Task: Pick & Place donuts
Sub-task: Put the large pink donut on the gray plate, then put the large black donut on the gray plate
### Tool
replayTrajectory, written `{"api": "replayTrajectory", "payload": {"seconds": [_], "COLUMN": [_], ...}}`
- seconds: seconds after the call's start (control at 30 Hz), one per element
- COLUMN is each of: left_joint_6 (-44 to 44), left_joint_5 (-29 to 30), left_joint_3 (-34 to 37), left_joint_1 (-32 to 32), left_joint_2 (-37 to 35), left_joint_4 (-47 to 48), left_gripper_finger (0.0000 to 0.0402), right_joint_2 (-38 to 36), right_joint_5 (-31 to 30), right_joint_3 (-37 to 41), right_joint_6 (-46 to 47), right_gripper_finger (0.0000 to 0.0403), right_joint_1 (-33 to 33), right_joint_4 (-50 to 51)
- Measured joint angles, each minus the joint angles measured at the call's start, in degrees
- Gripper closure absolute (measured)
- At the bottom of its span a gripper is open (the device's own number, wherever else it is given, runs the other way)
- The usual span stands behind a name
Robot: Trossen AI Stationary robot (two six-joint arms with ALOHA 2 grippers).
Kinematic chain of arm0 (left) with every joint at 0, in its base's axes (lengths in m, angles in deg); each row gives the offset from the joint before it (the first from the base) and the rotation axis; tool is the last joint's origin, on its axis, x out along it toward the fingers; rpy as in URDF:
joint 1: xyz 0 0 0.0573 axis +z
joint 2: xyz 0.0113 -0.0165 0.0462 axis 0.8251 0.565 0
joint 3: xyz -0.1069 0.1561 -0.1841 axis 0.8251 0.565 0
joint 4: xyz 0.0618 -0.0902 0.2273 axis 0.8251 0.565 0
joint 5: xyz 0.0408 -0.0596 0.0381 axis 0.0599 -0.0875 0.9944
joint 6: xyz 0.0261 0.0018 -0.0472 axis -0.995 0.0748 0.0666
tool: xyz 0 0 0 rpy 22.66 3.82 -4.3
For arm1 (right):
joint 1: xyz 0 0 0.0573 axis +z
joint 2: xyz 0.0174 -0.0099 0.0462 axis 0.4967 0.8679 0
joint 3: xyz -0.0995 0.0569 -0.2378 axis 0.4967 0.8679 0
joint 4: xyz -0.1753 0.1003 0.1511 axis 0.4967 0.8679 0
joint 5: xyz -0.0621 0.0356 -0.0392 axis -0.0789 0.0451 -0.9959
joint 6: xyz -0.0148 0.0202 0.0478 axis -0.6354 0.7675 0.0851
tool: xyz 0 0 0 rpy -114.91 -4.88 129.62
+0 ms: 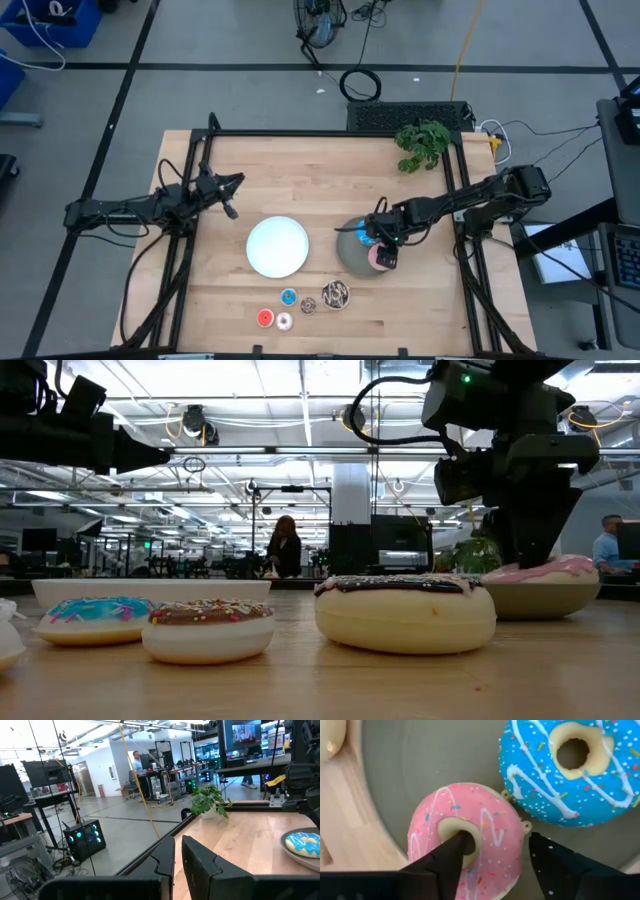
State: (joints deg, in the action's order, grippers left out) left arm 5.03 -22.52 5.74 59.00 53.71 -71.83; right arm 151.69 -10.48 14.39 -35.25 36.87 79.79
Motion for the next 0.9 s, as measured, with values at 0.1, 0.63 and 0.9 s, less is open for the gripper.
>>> {"api": "replayTrajectory", "payload": {"seconds": [0.1, 0.63, 0.9], "left_joint_6": [0.0, 0.0, 0.1], "left_joint_5": [0.0, 0.0, 0.0], "left_joint_3": [0.0, 0.0, 0.0], "left_joint_1": [0.0, 0.0, 0.0], "left_joint_2": [0.0, 0.0, 0.0], "left_joint_4": [0.0, 0.1, 0.4], "left_gripper_finger": [0.036, 0.036, 0.036], "right_joint_2": [0.0, -1.9, -9.4], "right_joint_5": [-0.9, -1.0, -8.0], "right_joint_3": [0.0, -7.8, -7.9], "right_joint_6": [-0.1, -4.3, -7.9], "right_gripper_finger": [0.0153, 0.0115, 0.0178], "right_joint_1": [0.0, -0.5, -0.1], "right_joint_4": [0.1, 5.3, 5.2]}}
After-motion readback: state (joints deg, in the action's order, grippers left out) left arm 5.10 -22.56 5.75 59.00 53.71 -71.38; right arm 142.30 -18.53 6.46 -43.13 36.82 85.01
